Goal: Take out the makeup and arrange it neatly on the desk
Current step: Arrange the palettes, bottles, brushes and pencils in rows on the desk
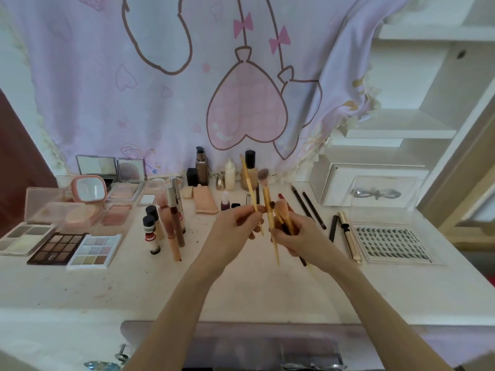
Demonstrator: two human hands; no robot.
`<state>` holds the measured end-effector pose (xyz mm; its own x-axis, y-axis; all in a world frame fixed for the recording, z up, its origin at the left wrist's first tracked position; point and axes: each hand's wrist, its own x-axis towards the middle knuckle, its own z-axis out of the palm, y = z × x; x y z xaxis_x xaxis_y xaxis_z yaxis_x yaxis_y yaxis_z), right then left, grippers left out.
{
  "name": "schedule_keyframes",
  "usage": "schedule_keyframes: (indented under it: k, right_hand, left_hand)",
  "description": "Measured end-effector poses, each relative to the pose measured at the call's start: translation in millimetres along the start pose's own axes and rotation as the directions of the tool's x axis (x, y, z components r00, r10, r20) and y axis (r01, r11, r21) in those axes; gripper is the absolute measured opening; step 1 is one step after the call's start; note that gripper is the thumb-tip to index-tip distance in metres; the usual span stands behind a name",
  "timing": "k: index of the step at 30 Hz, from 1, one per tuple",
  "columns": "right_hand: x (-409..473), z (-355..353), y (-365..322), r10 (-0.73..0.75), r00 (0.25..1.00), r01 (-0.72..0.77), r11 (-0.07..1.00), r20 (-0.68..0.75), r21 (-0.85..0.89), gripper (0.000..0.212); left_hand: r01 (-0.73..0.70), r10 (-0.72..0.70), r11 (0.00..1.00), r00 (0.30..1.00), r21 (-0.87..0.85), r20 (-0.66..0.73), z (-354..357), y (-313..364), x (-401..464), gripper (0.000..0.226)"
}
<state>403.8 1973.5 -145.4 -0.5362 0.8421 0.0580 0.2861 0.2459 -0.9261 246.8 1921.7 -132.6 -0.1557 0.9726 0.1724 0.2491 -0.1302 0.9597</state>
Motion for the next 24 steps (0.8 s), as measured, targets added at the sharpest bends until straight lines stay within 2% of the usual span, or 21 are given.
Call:
schedule_keyframes:
  k: [6,10,12,14,16,19,22,24]
  right_hand:
    - [0.5,10.9,1.3,-0.054,0.997,0.055,0.998,0.048,-0.018,0.012]
    - [3.2,16.9,4.2,-0.075,0.997,0.076,0.996,0.022,-0.047,0.014]
    - [6.0,16.6,5.1,-0.08,0.993,0.085,0.995,-0.085,0.055,0.013]
    - [10.3,16.3,2.2,-0.061,0.979,0.107,0.966,-0.196,0.236,0.018]
    - [14.8,18.4,-2.9,-0.064,0.974,0.134,0.934,-0.216,0.331,0.019]
    - [18.7,28.6,-9.4,-0.126,0.977,0.173,0.941,-0.175,0.292,0.011]
    - [24.6,32.8,-9.5,-0.156,0.959,0.206,0.957,-0.237,0.205,0.024]
    - [27.6,33.6,-11.8,-0.187,0.941,0.23,0.964,-0.282,0.129,0.021]
  left_hand:
    - [-0.022,0.021,0.996,1.0,0.085,0.017,-7.3,-1.7,-8.4,0.026]
    - [-0.076,0.085,0.961,0.996,0.265,-0.02,-8.3,-6.9,-7.9,0.022]
    - [-0.106,0.128,0.908,0.991,0.405,-0.026,-10.6,-11.0,-7.1,0.015]
    - [-0.127,0.161,0.856,0.987,0.501,-0.026,-11.2,-17.1,-7.2,0.019]
    - [-0.149,0.185,0.832,0.983,0.534,-0.015,-8.7,-21.1,-8.8,0.02]
    - [-0.175,0.225,0.822,0.974,0.542,-0.027,-3.7,-23.1,-9.0,0.021]
    - [-0.174,0.252,0.812,0.965,0.557,-0.065,-1.5,-23.3,-7.7,0.022]
    - [-0.171,0.255,0.823,0.964,0.542,-0.083,-1.1,-25.4,-8.7,0.022]
